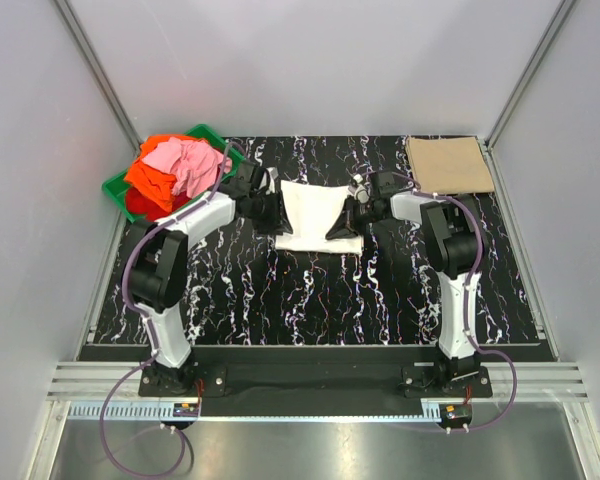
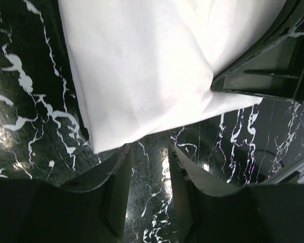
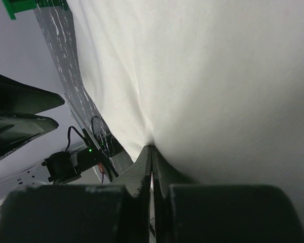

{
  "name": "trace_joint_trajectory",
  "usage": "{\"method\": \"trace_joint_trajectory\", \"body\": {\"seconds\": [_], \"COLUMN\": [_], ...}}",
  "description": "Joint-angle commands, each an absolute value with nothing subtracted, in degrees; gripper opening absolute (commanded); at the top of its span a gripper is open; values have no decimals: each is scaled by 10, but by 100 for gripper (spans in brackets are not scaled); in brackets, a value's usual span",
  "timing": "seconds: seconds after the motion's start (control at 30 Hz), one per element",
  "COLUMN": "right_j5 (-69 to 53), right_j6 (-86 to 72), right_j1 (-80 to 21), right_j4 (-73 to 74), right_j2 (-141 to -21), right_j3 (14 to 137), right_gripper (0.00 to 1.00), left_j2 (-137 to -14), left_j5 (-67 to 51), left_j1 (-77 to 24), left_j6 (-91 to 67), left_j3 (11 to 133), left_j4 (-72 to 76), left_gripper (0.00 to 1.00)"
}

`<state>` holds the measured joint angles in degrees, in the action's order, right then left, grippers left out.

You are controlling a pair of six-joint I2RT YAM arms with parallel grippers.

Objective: Fold and stack the t-shirts
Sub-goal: Fold the tshirt, then neatly place the folded tshirt to the corner

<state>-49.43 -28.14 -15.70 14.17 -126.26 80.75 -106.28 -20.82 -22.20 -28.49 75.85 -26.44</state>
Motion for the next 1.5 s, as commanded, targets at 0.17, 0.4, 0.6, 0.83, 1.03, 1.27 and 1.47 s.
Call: {"method": "trace_joint_trajectory", "body": {"seconds": [0.17, 0.4, 0.6, 0.83, 1.03, 1.27, 1.47], "right_j5": [-393, -338, -300, -299, -296, -263, -252], "right_j6": [-254, -223, -193, -196, -200, -186, -192], "right_j1": [-141, -80, -76, -76, -79, -98, -99], "right_j4": [177, 208, 243, 247, 242, 242, 243], "right_j2": [-1130, -1176, -1260, -1346, -1378, -1382, -1377], "right_j3": [811, 894, 1000, 1063, 1078, 1069, 1062], "right_gripper": [20, 54, 66, 74, 75, 74, 66], "left_j2": [-1157, -1260, -1326, -1381, -1405, -1405, -1388], "left_j5": [-234, -210, -158, -150, -155, -161, -185], "left_j1": [-218, -209, -200, -187, -181, -181, -180], "left_j6": [-244, -229, -211, -206, -212, -212, -210], "left_j3": [917, 1033, 1101, 1149, 1160, 1161, 1161], "left_j4": [-224, -234, -238, -240, -240, -240, -257], "left_gripper": [39, 39, 39, 40, 40, 40, 40]}}
